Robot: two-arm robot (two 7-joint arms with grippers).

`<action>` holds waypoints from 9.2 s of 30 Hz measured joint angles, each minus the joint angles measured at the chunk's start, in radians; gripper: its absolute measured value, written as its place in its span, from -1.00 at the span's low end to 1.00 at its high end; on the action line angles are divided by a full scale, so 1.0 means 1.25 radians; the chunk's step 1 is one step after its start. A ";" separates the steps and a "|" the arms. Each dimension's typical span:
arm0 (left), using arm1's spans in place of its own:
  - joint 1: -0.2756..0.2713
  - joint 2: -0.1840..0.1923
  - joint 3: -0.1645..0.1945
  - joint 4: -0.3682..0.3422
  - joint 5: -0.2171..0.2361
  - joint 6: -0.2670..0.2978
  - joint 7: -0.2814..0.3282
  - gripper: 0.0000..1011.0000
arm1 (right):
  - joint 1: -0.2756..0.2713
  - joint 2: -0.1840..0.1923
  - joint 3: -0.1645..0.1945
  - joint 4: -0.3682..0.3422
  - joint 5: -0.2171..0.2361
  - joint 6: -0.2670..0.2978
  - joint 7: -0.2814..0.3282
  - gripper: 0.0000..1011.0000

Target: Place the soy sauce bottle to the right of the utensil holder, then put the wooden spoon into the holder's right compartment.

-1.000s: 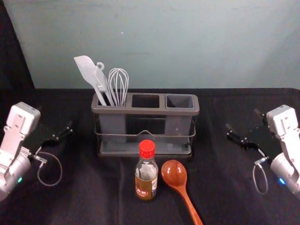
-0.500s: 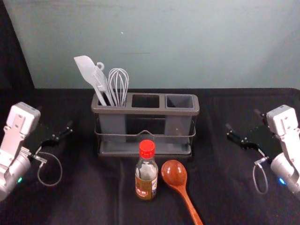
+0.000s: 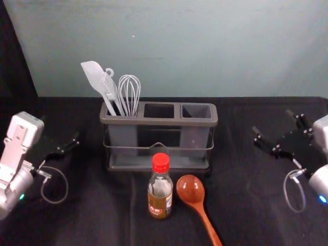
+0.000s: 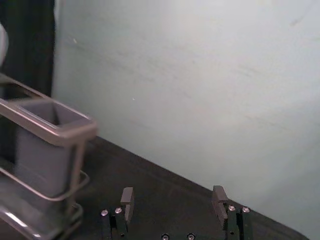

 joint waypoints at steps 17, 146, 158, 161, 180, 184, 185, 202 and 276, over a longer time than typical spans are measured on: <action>0.000 0.000 0.000 0.000 0.000 0.000 0.000 1.00 | -0.238 0.116 0.134 -0.215 0.186 -0.062 0.138 0.98; 0.000 0.000 0.000 0.000 0.000 0.000 0.000 1.00 | -0.123 0.064 0.046 -0.268 0.203 0.103 0.370 -0.22; 0.000 0.000 0.000 0.000 0.000 0.000 0.000 1.00 | -0.218 0.074 0.163 -0.271 0.194 0.080 0.295 -0.22; 0.000 0.000 0.000 0.000 0.000 0.000 0.000 1.00 | -0.215 0.064 0.175 -0.252 0.198 0.079 0.294 -0.22; 0.000 0.000 0.000 0.000 0.000 0.000 0.000 1.00 | -0.040 -0.015 0.155 -0.060 0.221 0.105 0.377 -0.22; 0.000 0.000 0.000 0.000 0.000 0.000 0.000 1.00 | 0.012 -0.033 0.133 -0.017 0.219 0.108 0.402 -0.22; 0.000 0.000 0.000 0.000 0.000 0.000 0.000 1.00 | 0.021 -0.036 0.129 -0.010 0.219 0.108 0.405 -0.22; 0.000 0.000 0.000 0.000 0.000 0.000 0.000 1.00 | 0.159 -0.093 0.058 0.108 0.173 0.126 0.420 -0.22; 0.000 0.000 0.000 0.000 0.000 0.000 0.000 1.00 | 0.202 -0.164 0.039 0.203 0.124 0.085 0.409 0.68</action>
